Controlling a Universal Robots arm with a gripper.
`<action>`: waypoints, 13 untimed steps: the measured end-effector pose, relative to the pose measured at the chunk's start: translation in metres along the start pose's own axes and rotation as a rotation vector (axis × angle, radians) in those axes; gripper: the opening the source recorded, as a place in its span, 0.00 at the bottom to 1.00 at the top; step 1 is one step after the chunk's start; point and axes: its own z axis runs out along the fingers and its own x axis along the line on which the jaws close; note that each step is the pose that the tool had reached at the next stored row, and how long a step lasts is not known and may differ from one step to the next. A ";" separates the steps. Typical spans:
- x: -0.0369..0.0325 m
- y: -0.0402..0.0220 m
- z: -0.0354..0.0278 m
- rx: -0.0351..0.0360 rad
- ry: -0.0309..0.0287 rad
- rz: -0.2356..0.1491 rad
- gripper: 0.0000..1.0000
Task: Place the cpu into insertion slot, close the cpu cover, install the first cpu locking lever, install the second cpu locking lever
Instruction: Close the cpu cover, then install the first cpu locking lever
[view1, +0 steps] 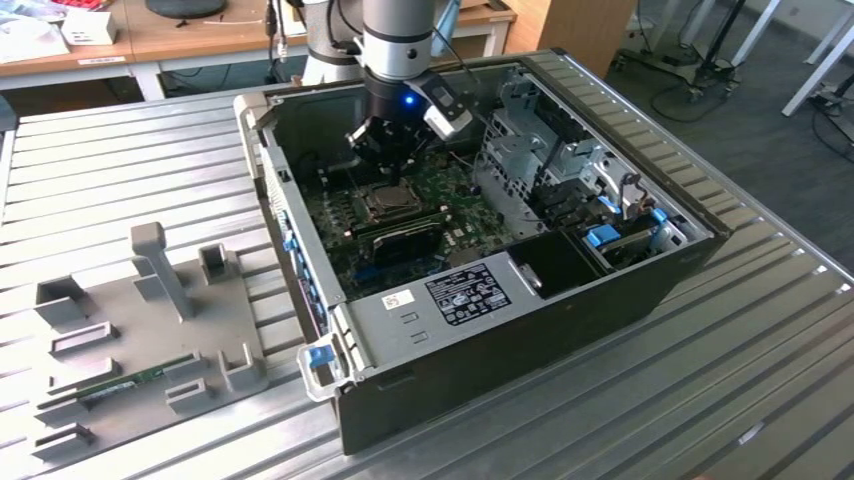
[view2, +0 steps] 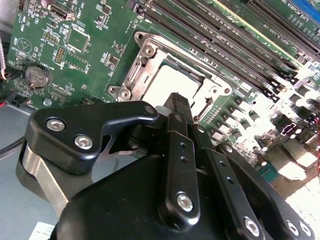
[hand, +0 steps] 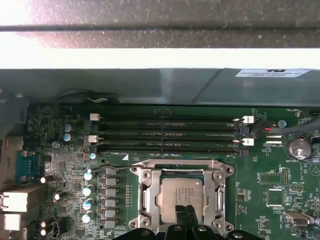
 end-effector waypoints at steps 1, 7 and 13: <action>-0.0001 -0.0003 0.0000 0.0001 0.0001 0.000 0.10; 0.0000 -0.0032 -0.0001 0.0001 0.0001 0.000 0.10; -0.0001 -0.0035 -0.0001 0.0001 0.0001 0.000 0.10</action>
